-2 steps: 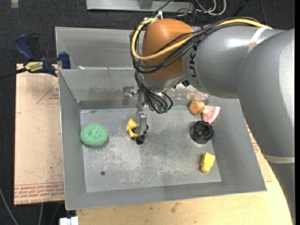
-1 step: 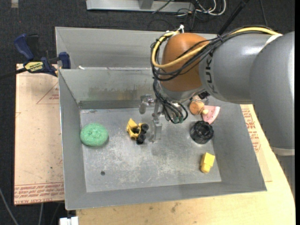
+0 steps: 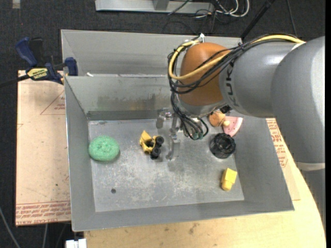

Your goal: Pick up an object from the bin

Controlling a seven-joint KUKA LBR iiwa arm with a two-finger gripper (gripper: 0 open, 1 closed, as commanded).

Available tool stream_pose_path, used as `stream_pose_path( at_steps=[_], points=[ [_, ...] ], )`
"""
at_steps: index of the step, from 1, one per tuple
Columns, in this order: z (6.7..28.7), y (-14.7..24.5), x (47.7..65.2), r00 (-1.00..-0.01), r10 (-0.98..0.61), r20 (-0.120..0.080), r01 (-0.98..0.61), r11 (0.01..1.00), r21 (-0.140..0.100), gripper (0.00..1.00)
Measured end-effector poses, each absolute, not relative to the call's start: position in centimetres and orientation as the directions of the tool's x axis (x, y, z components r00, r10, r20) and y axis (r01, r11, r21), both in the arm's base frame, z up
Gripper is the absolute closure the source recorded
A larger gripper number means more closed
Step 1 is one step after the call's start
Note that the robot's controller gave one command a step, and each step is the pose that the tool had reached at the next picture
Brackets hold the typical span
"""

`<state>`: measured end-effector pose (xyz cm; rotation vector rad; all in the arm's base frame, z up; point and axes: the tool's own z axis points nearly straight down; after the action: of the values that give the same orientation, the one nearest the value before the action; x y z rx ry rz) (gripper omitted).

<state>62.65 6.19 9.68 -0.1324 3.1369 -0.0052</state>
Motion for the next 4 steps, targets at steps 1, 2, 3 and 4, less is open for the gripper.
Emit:
stream_pose_path(
  at_steps=[1, 2, 3, 4],
  points=[
    [7.3, 7.8, 64.5, -0.997, -0.082, -0.005, -0.082, 0.997, 0.002, 0.0],
    [7.1, 7.6, 63.5, -0.999, 0.037, -0.003, 0.037, 0.999, 0.002, 1.0],
    [7.0, 7.5, 63.5, -0.999, 0.038, -0.002, 0.038, 0.999, 0.002, 0.0],
    [7.0, 7.5, 63.5, -0.999, 0.039, -0.002, 0.039, 0.999, 0.002, 0.0]
  ],
)
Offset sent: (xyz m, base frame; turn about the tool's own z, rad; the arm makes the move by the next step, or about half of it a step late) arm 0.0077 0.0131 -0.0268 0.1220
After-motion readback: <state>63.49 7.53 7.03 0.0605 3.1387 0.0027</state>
